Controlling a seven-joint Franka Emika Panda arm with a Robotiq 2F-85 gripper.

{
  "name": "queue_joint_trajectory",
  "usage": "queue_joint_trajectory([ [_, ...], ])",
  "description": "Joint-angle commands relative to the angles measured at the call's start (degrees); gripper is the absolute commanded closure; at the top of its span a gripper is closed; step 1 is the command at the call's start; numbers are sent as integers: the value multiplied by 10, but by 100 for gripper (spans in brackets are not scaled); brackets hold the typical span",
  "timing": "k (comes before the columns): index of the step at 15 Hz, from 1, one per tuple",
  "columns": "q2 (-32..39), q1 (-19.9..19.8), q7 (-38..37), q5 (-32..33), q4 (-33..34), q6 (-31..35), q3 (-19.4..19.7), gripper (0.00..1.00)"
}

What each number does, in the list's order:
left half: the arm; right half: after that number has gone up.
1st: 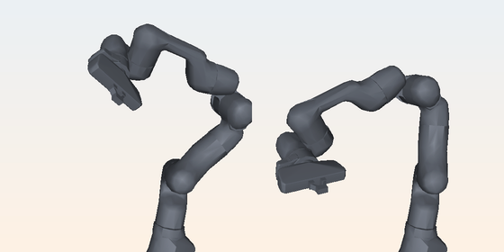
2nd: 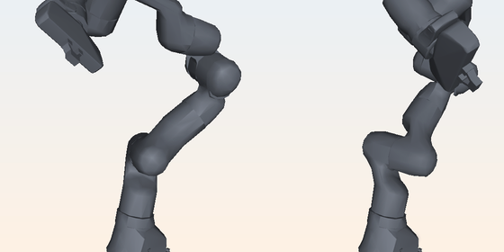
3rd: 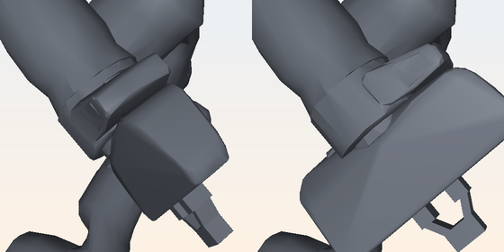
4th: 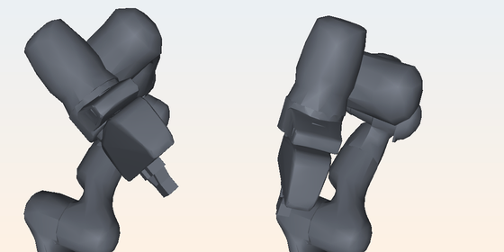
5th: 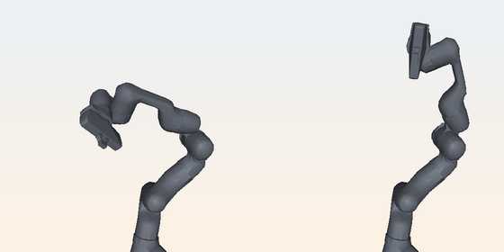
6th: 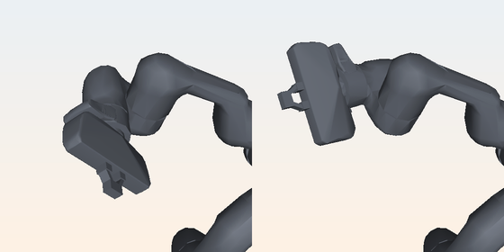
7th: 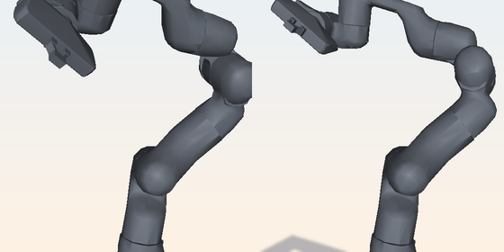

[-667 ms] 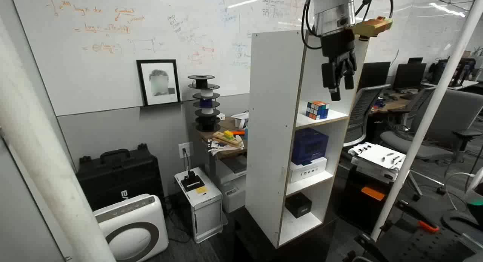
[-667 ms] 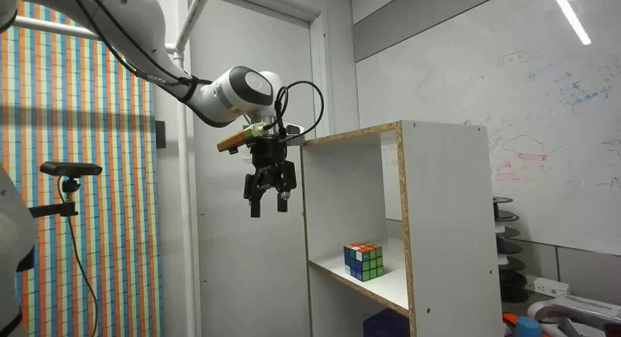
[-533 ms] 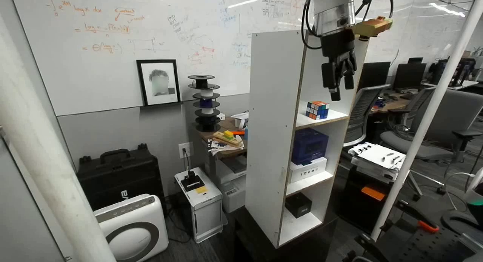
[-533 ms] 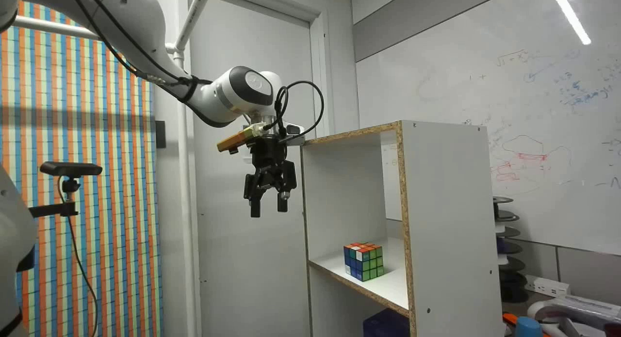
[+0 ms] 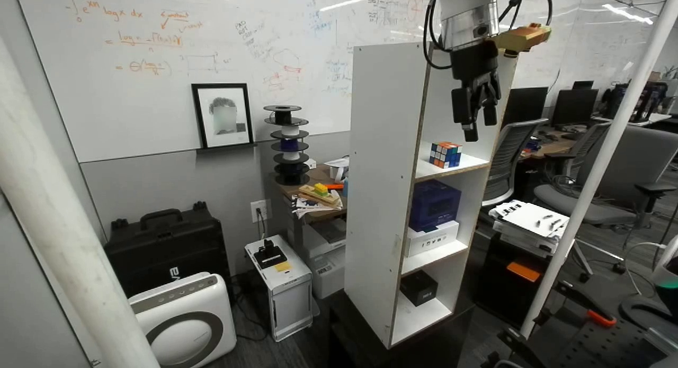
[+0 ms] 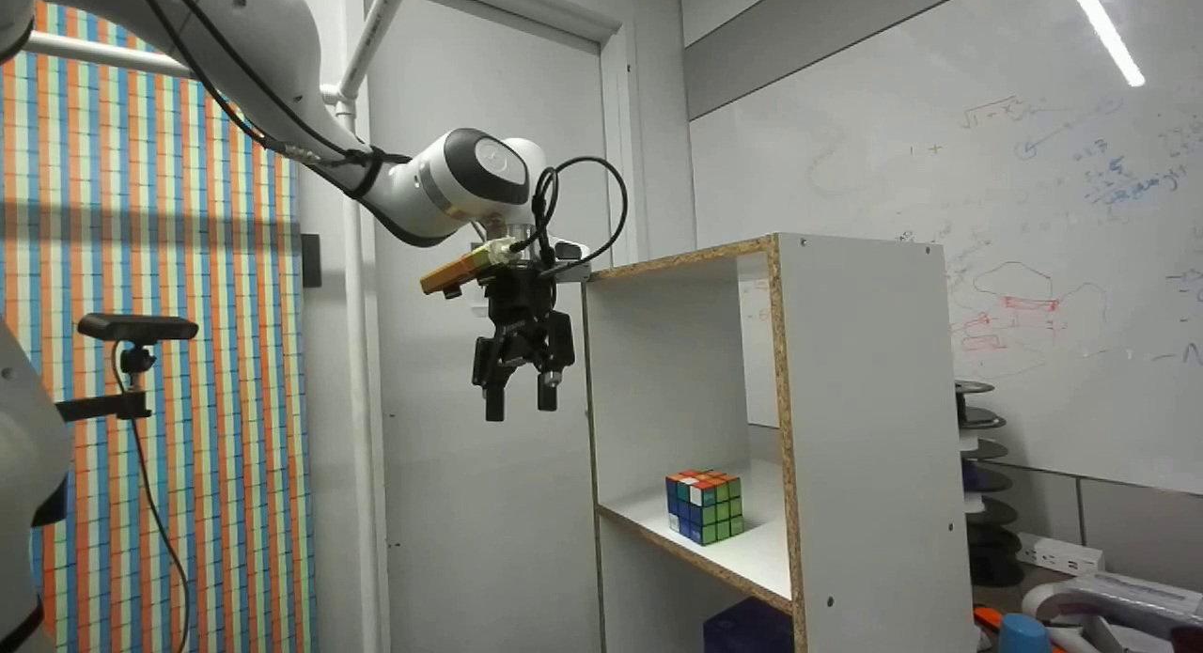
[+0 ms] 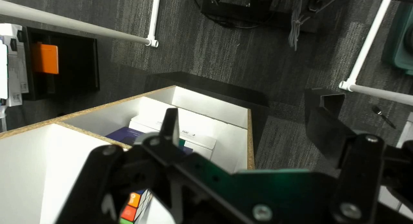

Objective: Move the cube to the top of the shelf

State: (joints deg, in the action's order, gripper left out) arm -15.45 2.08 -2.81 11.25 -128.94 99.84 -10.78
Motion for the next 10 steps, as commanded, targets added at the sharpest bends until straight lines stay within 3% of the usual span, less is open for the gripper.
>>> queue_joint_trajectory([
  [1,1,14,-3,3,1,-2,13,0],
  [6,1,14,-3,3,1,-2,13,0],
  [10,-24,13,-35,8,-42,39,15,0],
])
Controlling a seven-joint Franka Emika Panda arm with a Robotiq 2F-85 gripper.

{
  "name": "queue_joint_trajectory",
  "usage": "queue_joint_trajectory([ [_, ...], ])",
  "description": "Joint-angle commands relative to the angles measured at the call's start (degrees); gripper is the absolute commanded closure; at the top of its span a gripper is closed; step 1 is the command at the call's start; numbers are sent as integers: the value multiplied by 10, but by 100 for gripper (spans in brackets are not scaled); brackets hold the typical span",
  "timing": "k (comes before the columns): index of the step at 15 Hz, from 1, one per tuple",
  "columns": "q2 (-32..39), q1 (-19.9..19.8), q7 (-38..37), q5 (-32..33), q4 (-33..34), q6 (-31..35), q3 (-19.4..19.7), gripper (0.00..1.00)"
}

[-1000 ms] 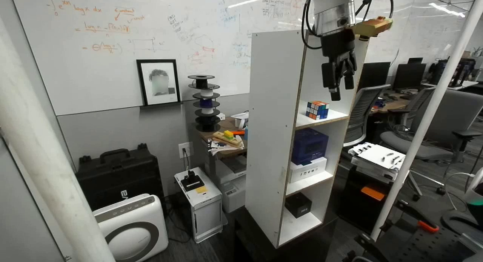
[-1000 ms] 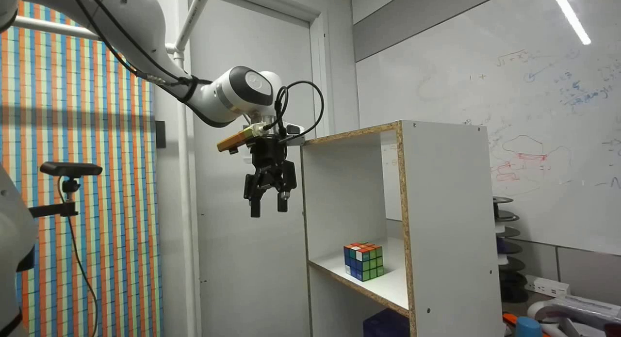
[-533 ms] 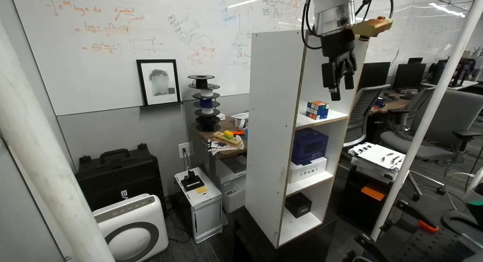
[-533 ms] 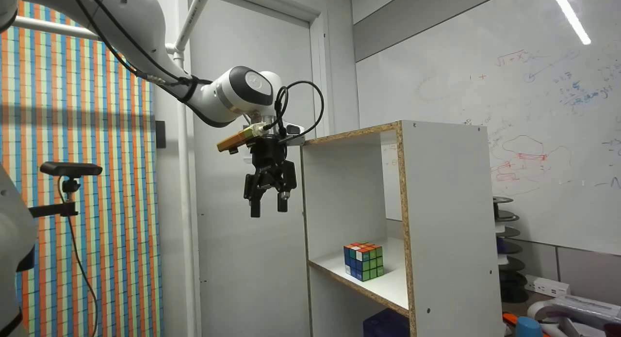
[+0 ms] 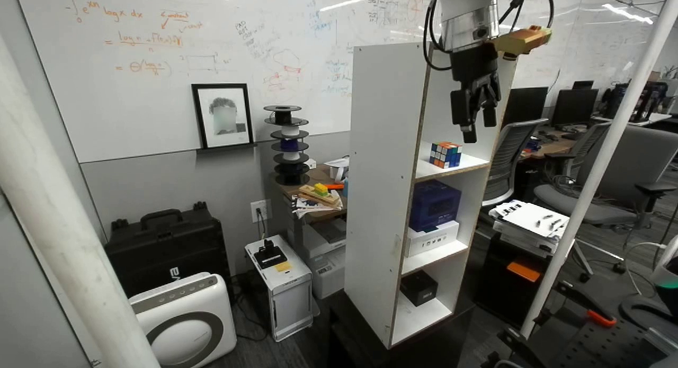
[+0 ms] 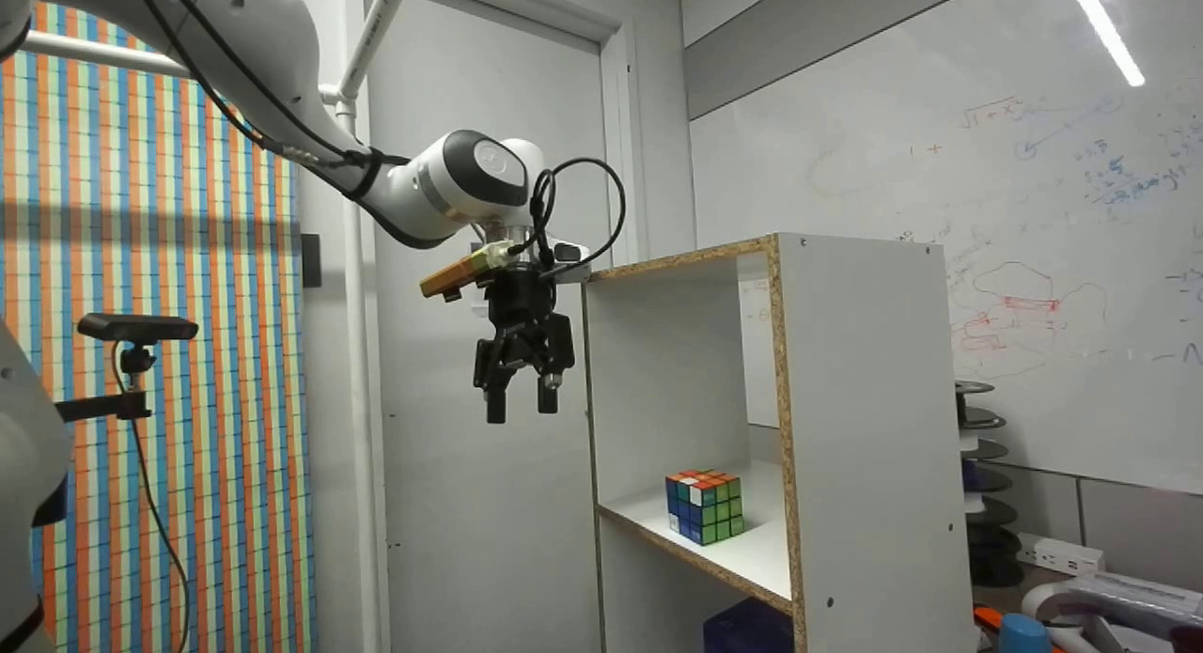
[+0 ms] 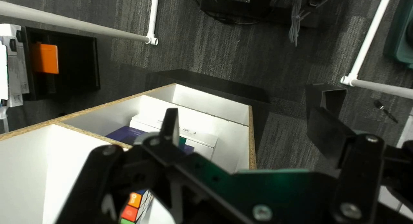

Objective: Move the cube to the top of the shelf

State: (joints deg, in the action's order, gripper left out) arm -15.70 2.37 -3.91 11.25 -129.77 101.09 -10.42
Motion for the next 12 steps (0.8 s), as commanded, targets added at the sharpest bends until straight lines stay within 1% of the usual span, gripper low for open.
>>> queue_joint_trajectory([
  [1,-30,9,-31,10,-50,37,12,0],
  [5,-90,8,-54,18,-129,75,16,0],
  [9,-193,1,-81,48,-213,118,17,0],
  [12,-240,-15,-97,64,-246,169,33,0],
])
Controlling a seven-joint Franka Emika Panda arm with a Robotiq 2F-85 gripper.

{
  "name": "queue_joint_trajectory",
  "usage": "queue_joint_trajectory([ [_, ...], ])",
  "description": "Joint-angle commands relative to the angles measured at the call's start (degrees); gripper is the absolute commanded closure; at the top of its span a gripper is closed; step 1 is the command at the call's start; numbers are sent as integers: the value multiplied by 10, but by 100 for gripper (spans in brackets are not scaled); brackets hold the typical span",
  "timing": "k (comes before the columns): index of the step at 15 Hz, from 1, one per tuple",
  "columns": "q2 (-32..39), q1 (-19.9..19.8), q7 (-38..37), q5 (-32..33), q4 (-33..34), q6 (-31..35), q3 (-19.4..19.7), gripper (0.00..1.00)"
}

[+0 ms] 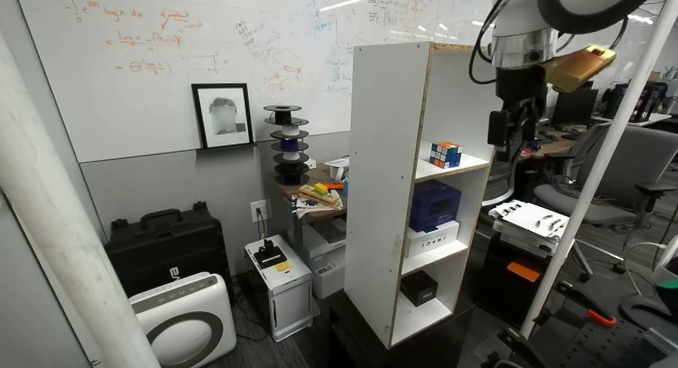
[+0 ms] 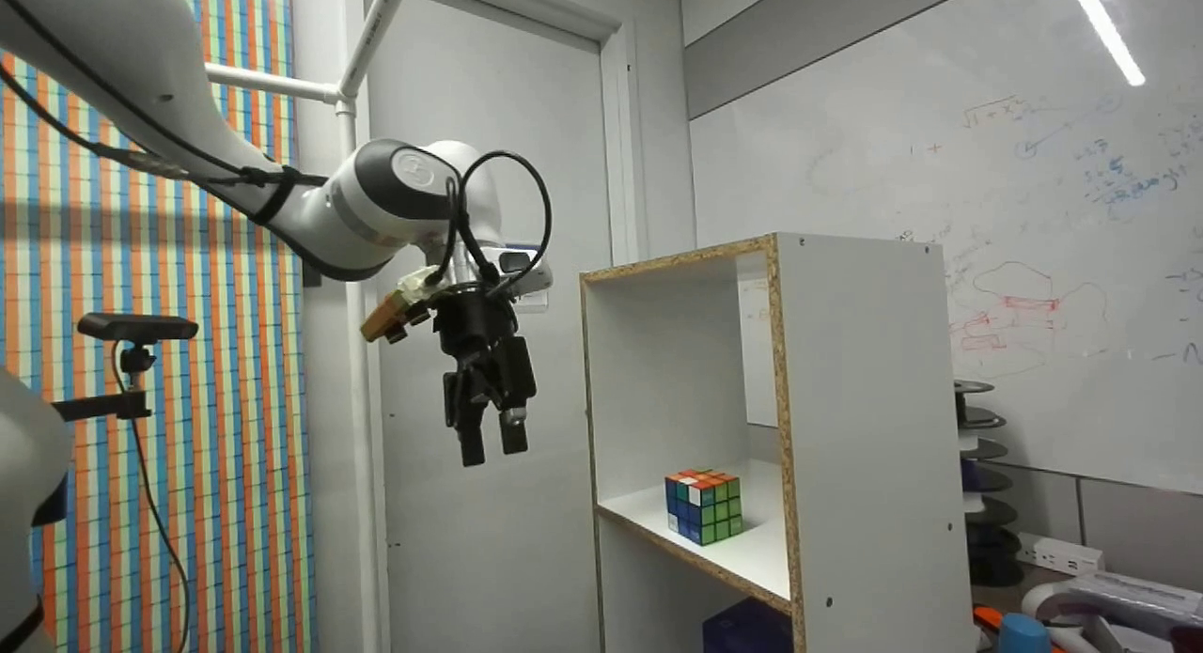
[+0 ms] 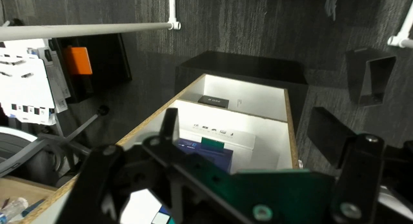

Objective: Move the cube to the top of the shelf

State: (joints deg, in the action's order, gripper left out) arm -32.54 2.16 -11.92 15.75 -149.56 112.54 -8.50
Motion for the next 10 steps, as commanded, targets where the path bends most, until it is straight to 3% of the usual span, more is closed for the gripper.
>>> queue_joint_trajectory([
  [1,-82,-20,-24,19,-56,75,19,0],
  [10,-32,-103,-79,-40,-77,338,67,0],
])
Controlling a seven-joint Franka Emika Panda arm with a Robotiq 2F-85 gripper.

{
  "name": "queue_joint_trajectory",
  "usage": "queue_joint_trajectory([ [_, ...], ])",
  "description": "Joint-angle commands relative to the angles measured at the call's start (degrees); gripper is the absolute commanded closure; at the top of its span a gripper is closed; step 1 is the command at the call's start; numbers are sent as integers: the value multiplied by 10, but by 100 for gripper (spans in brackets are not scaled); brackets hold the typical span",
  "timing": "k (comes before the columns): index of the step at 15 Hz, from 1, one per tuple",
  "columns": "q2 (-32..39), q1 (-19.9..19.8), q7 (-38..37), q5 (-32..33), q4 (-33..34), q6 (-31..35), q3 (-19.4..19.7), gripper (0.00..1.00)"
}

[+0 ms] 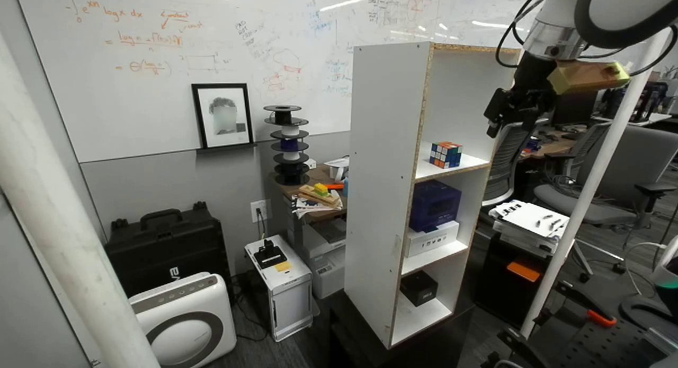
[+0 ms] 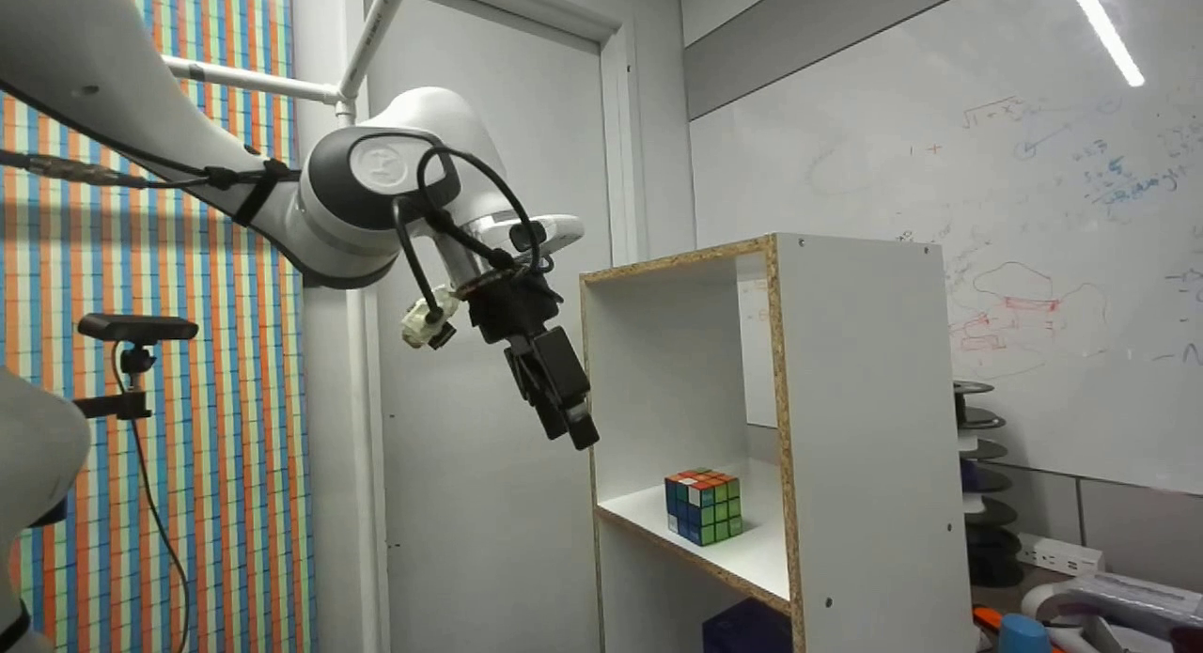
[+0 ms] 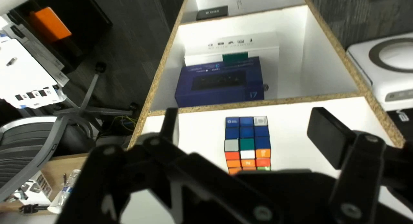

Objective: Move the cube to the top of the shelf

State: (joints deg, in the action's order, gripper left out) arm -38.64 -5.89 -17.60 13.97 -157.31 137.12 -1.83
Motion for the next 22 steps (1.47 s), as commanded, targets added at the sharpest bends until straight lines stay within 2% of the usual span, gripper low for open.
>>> queue_joint_trajectory([
  [1,39,-31,-29,-28,-3,135,-1,0],
  [4,93,-60,-34,-25,-7,262,-21,0],
  [7,154,-70,-25,-27,-9,326,-45,0],
  [10,207,-68,-22,-31,-4,352,-67,0],
  [11,222,-68,-36,-11,-3,360,-67,0],
  [13,237,-85,-41,3,1,371,-78,0],
  [15,236,-110,-48,26,3,380,-87,0],
  [19,233,-191,-80,88,8,395,-117,0],
  [22,244,-237,-107,113,11,423,-143,0],
])
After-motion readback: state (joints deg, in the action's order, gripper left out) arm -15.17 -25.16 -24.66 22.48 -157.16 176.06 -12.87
